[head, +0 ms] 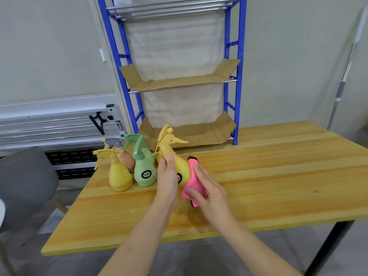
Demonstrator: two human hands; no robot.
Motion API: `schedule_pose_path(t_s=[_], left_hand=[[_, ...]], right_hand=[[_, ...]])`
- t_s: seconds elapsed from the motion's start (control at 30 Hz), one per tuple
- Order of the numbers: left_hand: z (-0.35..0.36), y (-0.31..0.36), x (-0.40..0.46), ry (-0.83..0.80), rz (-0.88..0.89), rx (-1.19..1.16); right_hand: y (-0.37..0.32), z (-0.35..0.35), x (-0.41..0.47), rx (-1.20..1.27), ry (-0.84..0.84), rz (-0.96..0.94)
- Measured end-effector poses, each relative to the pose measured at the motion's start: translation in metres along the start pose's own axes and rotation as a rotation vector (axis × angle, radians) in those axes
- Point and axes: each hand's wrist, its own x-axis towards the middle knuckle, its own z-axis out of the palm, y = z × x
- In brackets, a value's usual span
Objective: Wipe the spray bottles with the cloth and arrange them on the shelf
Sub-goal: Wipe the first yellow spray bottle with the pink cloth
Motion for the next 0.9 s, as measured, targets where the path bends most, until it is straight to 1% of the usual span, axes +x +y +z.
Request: schedule_pose_path(t_s=[0.07, 0.13, 0.2, 0.3, 0.43, 0.5, 0.57, 0.63, 0.73, 0.8, 0.9], left_hand=[[0.003, 0.004, 0.002, 0.029, 0.004, -0.05], [0.002, 0.008, -0.001, 0.014, 0.012, -0.098], [0.001, 0.015, -0.004, -0.007, 0.035, -0.123], [0.002, 0.022, -0.005, -0.051, 0.089, -0.184], [0.005, 0.03, -0.005, -0.097, 0.125, -0.2], [0.008, 0.031, -0.003, -0.121, 0.111, -0.136], [0.01, 0.03, -0.001, -0.142, 0.12, -0.019], [0.013, 0.03, -0.003, -0.13, 0.174, 0.05], [0.014, 0.027, -0.007, -0.094, 0.2, 0.011], [0.016, 0.025, -0.008, -0.077, 0.217, 0.004], [0.013, 0.023, -0.006, -0.086, 0.222, 0.011]], right_hand=[[-0.005, 0.003, 0.003, -0.072, 0.05, -0.142], [-0.01, 0.001, 0.007, -0.049, 0.051, -0.168], [-0.019, -0.005, 0.01, 0.058, 0.009, -0.094], [-0.037, -0.013, 0.014, 0.318, -0.086, 0.087], [-0.051, -0.013, 0.013, 0.539, -0.032, 0.185], [-0.051, -0.01, 0.012, 0.534, 0.008, 0.173], [-0.047, -0.008, 0.011, 0.473, 0.049, 0.15], [-0.043, -0.008, 0.01, 0.379, 0.089, 0.112], [-0.04, -0.006, 0.009, 0.247, 0.149, 0.067], [-0.035, -0.005, 0.01, 0.238, 0.136, 0.084], [-0.036, -0.011, 0.011, 0.358, 0.039, 0.179]])
